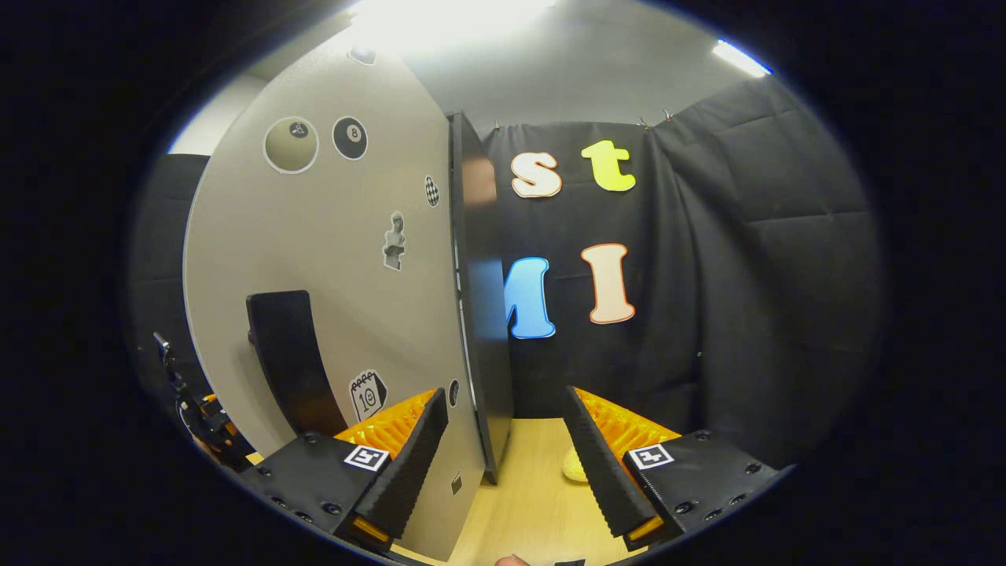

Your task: Open the cabinet door with the right hand, grasp the bottle in the cabinet with the left hand and place it on the coaster, then close the cabinet door with the right hand.

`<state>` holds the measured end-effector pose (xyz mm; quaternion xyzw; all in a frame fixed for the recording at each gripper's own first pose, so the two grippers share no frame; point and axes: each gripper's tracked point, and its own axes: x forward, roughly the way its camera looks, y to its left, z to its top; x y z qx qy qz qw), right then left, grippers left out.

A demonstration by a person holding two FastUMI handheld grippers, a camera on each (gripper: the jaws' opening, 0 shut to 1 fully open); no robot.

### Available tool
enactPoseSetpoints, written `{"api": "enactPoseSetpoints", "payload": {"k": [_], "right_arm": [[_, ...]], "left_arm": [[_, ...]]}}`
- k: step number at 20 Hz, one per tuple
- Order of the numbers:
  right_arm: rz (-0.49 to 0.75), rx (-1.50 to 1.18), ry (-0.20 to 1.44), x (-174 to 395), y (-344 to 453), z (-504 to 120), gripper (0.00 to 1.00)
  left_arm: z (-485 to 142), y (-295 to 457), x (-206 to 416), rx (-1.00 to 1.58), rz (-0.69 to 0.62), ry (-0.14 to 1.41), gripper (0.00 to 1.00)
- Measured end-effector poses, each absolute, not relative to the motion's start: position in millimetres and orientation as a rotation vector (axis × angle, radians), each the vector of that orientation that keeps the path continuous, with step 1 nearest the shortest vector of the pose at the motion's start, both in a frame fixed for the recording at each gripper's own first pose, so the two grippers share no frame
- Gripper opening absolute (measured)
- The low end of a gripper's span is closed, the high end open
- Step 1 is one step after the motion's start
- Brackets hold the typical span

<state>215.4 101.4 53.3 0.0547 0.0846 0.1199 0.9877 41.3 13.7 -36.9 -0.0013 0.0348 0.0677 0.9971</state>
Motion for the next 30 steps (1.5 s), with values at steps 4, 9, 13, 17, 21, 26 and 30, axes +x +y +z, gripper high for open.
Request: {"api": "enactPoseSetpoints", "payload": {"k": [4, 9, 13, 17, 21, 26, 30], "right_arm": [[0.244, 0.107, 0.188, 210.3, 124.7, 50.8, 0.95], [0.204, 0.048, 0.173, 200.9, 133.7, 59.0, 0.86], [0.221, 0.035, 0.176, 197.1, 158.7, 59.1, 0.86], [0.24, 0.027, 0.162, 185.3, 188.2, 61.5, 0.82], [0.265, 0.041, 0.157, 185.5, 215.0, 61.5, 0.82], [0.307, 0.035, 0.148, 192.3, 254.9, 63.6, 0.82], [0.35, 0.049, 0.157, 203.9, 287.7, 60.7, 0.83]], "left_arm": [[-39.8, 32.1, 50.8, -0.061, 0.108, 0.072, 0.77], [-42.3, 56.3, 50.5, -0.095, 0.095, 0.06, 0.8], [-44.4, 80.0, 45.0, -0.09, 0.096, 0.058, 0.79], [-49.8, 105.2, 38.8, -0.092, 0.103, 0.069, 0.76], [-55.5, 136.2, 30.4, -0.062, 0.129, 0.084, 0.79], [-56.2, 167.2, 23.8, -0.067, 0.148, 0.081, 0.77], [-61.9, 191.7, 13.9, -0.063, 0.178, 0.091, 0.76]]}}
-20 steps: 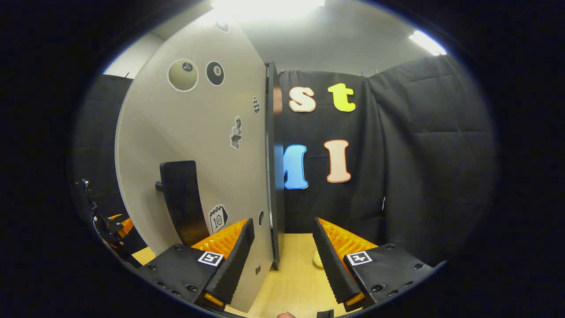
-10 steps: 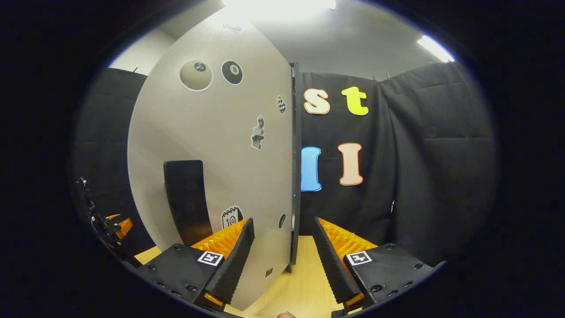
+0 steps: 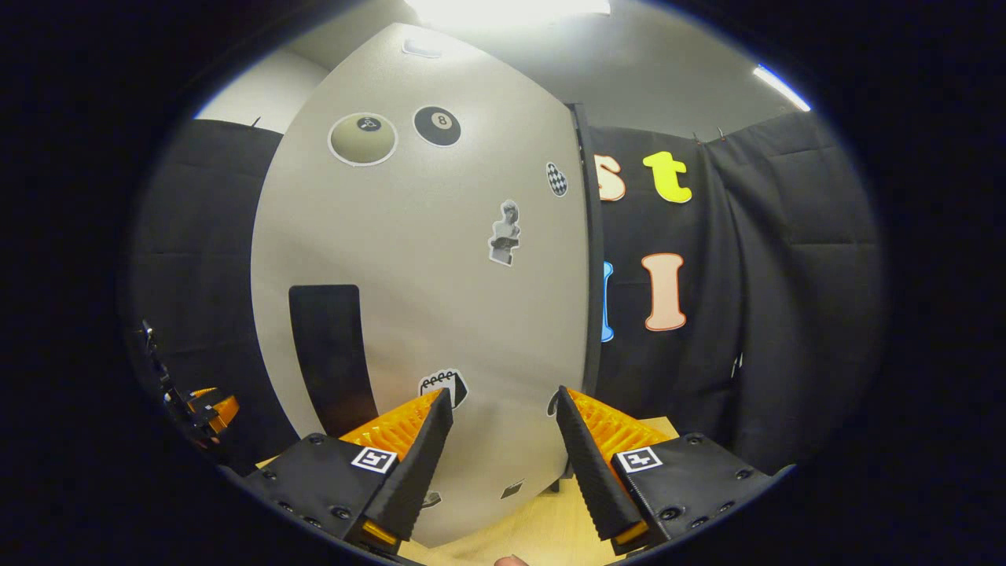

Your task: Open the cabinet door with the right hand, grasp the bottle in the cabinet with the left hand and place it on the coaster, then close the cabinet door with the right hand.

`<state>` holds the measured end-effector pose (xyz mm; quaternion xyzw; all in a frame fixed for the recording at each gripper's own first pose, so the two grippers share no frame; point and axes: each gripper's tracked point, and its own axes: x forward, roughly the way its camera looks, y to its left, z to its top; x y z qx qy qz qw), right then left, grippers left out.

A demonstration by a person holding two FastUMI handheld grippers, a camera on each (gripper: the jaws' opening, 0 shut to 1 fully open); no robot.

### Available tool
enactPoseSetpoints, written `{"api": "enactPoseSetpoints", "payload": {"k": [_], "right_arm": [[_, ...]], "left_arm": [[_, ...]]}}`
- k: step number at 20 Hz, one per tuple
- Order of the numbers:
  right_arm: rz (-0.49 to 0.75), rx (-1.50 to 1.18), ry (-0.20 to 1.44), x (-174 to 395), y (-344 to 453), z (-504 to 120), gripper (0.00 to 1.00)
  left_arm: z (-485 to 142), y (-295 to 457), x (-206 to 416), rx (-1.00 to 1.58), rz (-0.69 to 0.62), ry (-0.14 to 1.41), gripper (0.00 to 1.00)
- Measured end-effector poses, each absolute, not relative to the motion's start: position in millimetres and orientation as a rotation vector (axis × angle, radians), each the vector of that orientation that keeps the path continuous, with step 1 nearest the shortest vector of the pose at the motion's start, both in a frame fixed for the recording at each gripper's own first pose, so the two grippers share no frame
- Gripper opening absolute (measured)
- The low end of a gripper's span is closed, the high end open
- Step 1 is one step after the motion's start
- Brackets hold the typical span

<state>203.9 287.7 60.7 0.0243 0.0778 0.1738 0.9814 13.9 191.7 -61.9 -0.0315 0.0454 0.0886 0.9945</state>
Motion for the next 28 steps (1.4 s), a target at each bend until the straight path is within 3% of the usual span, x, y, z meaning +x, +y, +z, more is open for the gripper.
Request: {"api": "enactPoseSetpoints", "payload": {"k": [1, 5, 7, 8, 9, 10, 12, 17, 21, 25, 27, 28], "right_arm": [[0.361, 0.056, 0.159, 207.5, 297.0, 60.2, 0.87], [0.424, 0.085, 0.175, 220.1, 333.5, 56.2, 0.88], [0.459, 0.103, 0.182, 223.4, 353.9, 54.7, 0.88], [0.474, 0.109, 0.186, 227.0, 363.2, 53.9, 0.91], [0.489, 0.113, 0.189, 232.6, 372.9, 52.7, 0.88], [0.5, 0.119, 0.189, 239.2, 380.0, 52.4, 0.91], [0.509, 0.126, 0.188, 256.1, 394.8, 50.4, 0.92], [0.511, 0.142, 0.178, 270.1, 411.3, 52.8, 0.92], [0.496, 0.11, 0.152, 270.7, 415.3, 56.1, 0.91], [0.454, 0.076, 0.13, 268.9, 417.5, 57.3, 0.91], [0.416, 0.033, 0.11, 268.3, 417.8, 55.5, 0.91], [0.396, 0.002, 0.098, 267.9, 417.3, 55.0, 0.92]], "left_arm": [[-64.1, 198.6, 11.0, -0.063, 0.187, 0.094, 0.76], [-67.1, 228.9, 1.8, -0.057, 0.227, 0.1, 0.79], [-70.5, 241.2, -6.4, -0.055, 0.249, 0.107, 0.76], [-72.1, 246.5, -10.0, -0.055, 0.259, 0.111, 0.82], [-74.2, 252.0, -13.7, -0.055, 0.268, 0.113, 0.82], [-76.0, 257.6, -16.3, -0.055, 0.276, 0.117, 0.76], [-79.6, 265.7, -20.2, -0.057, 0.291, 0.122, 0.76], [-85.3, 281.3, -27.7, -0.052, 0.318, 0.127, 0.82], [-87.5, 284.8, -29.6, -0.051, 0.322, 0.128, 0.77], [-87.7, 284.5, -31.4, -0.051, 0.315, 0.117, 0.77], [-89.3, 284.0, -32.4, -0.05, 0.314, 0.118, 0.82], [-89.3, 282.8, -34.0, -0.051, 0.312, 0.117, 0.77]]}}
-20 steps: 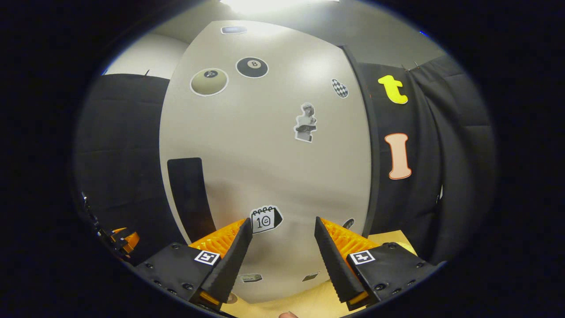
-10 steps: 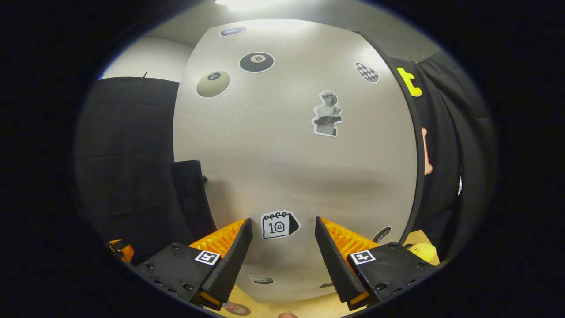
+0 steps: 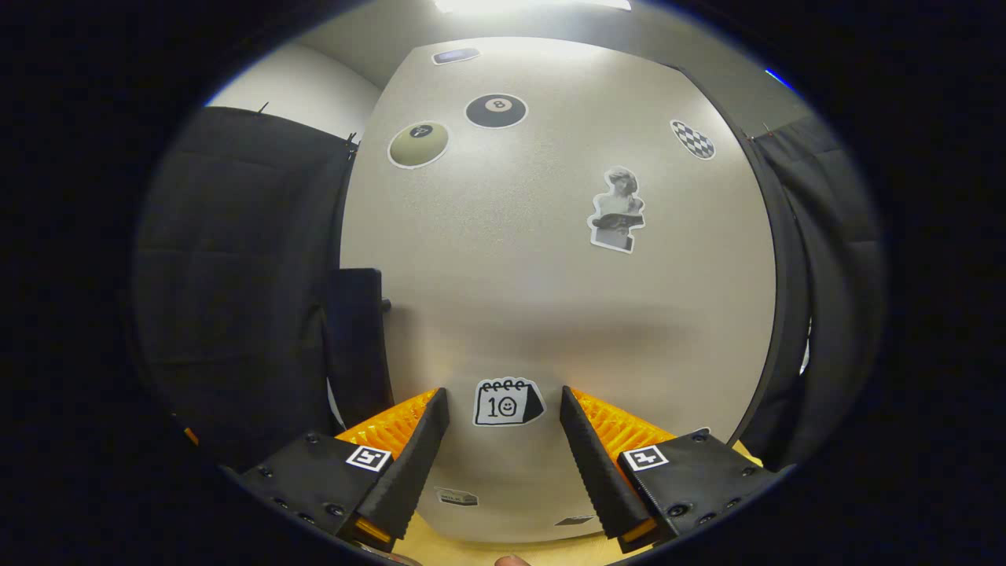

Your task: Open the cabinet door with the right hand, grasp the bottle in the cabinet with the left hand and place it on the coaster, then close the cabinet door with the right hand.

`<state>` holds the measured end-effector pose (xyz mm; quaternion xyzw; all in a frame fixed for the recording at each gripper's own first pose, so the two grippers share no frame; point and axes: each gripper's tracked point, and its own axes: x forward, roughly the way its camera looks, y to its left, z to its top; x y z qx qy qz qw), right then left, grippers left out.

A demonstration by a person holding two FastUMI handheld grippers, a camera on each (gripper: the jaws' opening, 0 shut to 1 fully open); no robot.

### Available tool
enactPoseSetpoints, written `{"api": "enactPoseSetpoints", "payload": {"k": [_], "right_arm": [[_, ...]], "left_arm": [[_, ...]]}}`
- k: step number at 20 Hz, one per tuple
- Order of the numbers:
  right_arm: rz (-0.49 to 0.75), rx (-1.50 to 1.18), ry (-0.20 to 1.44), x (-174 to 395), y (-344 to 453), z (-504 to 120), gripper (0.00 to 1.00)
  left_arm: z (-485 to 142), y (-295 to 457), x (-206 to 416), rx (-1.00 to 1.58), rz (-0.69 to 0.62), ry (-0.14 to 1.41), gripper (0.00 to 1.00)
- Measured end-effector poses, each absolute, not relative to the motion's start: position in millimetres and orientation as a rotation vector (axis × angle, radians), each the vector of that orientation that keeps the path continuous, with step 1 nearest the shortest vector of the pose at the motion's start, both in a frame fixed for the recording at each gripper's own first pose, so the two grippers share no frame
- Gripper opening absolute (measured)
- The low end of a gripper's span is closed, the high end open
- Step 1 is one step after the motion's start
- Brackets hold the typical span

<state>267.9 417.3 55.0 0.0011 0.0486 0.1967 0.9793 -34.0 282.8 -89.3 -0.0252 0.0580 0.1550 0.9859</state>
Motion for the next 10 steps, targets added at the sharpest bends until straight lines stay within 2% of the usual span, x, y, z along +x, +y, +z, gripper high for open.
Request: {"api": "enactPoseSetpoints", "payload": {"k": [2, 4, 5, 6, 7, 8, 10], "right_arm": [[0.363, -0.039, 0.08, 267.4, 417.4, 53.7, 0.92], [0.337, -0.036, 0.07, 267.3, 418.4, 51.6, 0.88], [0.328, -0.032, 0.067, 267.1, 418.1, 51.6, 0.88], [0.32, -0.027, 0.065, 266.3, 417.4, 51.9, 0.92], [0.315, -0.017, 0.065, 265.3, 417.8, 51.3, 0.88], [0.309, -0.003, 0.07, 264.3, 417.9, 50.5, 0.92], [0.295, 0.026, 0.082, 261.3, 416.7, 50.9, 0.88]], "left_arm": [[-88.6, 280.0, -36.1, -0.054, 0.304, 0.115, 0.79], [-90.6, 279.3, -39.0, -0.052, 0.301, 0.116, 0.77], [-91.1, 277.1, -39.9, -0.05, 0.297, 0.117, 0.8], [-90.7, 275.8, -40.2, -0.046, 0.292, 0.115, 0.8], [-90.1, 275.5, -40.8, -0.037, 0.287, 0.113, 0.77], [-88.2, 275.8, -40.1, -0.029, 0.285, 0.11, 0.79], [-84.3, 272.7, -37.3, -0.031, 0.271, 0.103, 0.8]]}}
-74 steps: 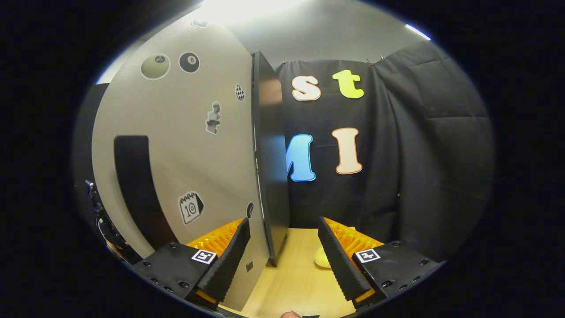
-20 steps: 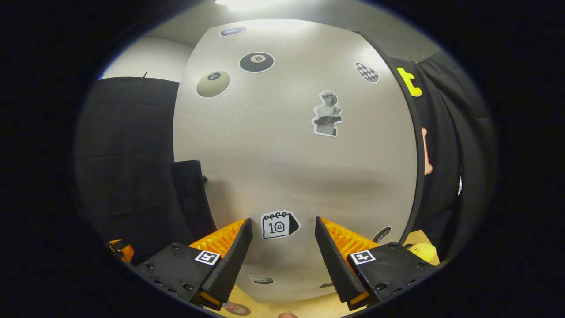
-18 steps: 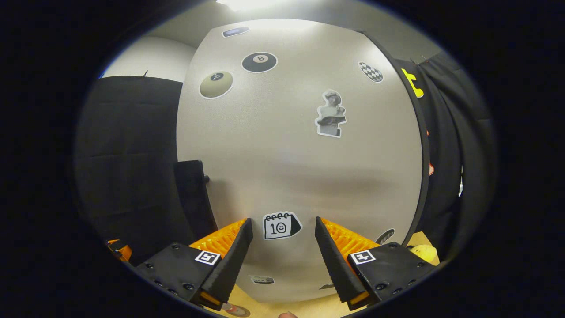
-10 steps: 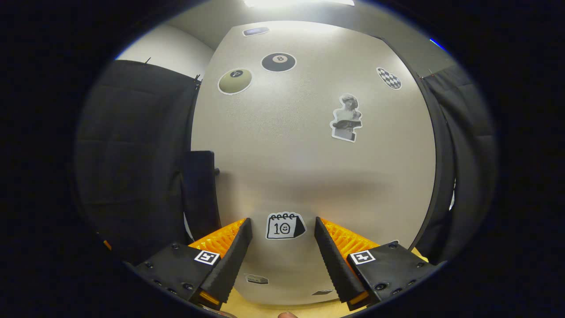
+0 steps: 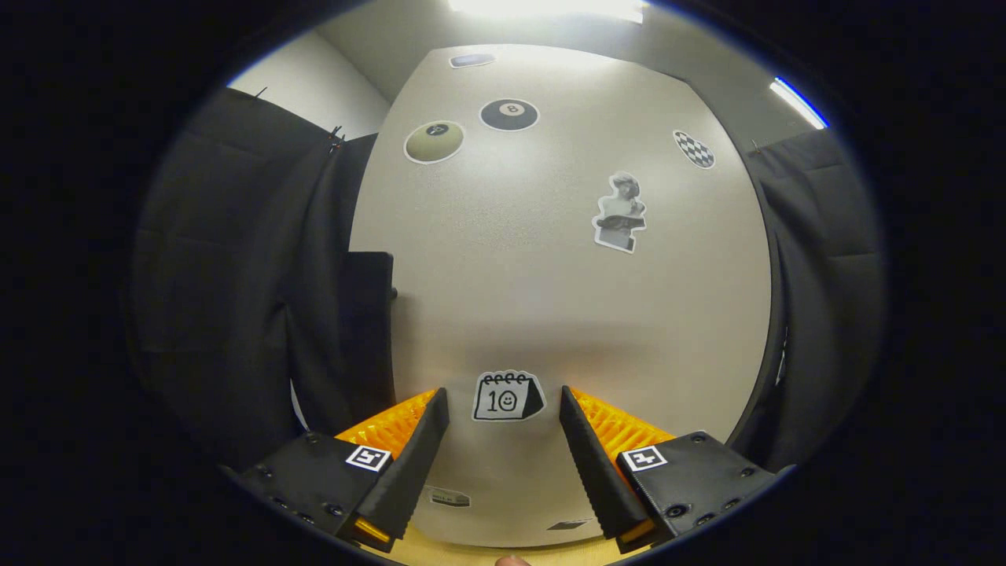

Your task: Open the cabinet door with the right hand, grasp the bottle in the cabinet with the left hand and place it on the coaster, then close the cabinet door with the right hand.

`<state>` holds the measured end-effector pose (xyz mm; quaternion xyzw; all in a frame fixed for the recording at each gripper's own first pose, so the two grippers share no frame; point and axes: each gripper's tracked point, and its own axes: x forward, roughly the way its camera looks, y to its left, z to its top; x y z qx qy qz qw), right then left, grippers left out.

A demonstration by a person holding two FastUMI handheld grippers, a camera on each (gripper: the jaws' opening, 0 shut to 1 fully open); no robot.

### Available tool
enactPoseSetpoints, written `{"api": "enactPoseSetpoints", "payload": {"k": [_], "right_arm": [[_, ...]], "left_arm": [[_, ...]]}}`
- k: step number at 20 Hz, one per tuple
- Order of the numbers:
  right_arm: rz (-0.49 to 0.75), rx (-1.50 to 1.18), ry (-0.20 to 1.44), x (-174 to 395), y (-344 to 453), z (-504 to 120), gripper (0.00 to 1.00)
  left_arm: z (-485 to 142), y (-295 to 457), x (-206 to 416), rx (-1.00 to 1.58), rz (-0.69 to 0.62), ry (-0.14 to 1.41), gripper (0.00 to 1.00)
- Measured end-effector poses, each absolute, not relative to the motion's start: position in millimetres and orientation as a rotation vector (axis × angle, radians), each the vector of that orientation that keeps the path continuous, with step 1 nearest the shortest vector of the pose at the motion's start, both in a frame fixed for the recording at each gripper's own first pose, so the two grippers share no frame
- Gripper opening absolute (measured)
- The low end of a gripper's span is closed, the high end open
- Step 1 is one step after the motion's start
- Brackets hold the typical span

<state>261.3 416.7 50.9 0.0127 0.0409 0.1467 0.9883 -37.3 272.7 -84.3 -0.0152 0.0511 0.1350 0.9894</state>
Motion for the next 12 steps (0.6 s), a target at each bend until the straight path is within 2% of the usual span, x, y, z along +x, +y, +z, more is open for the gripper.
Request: {"api": "enactPoseSetpoints", "payload": {"k": [2, 6, 7, 8, 12], "right_arm": [[0.297, 0.045, 0.079, 255.4, 415.5, 55.0, 0.92], [0.326, 0.033, 0.041, 224.2, 390.8, 67.7, 0.89], [0.335, 0.027, 0.034, 211.7, 379.3, 70.4, 0.89], [0.333, 0.017, 0.028, 200.5, 364.2, 72.0, 0.92], [0.311, -0.029, -0.003, 160.9, 299.7, 73.4, 0.93]], "left_arm": [[-77.5, 263.6, -35.0, -0.046, 0.248, 0.095, 0.77], [-58.4, 232.2, -24.2, -0.033, 0.213, 0.064, 0.8], [-53.8, 217.3, -20.5, -0.027, 0.197, 0.057, 0.77], [-48.0, 201.9, -16.5, -0.023, 0.177, 0.05, 0.79], [-18.2, 127.9, -8.7, -0.01, 0.087, 0.02, 0.77]]}}
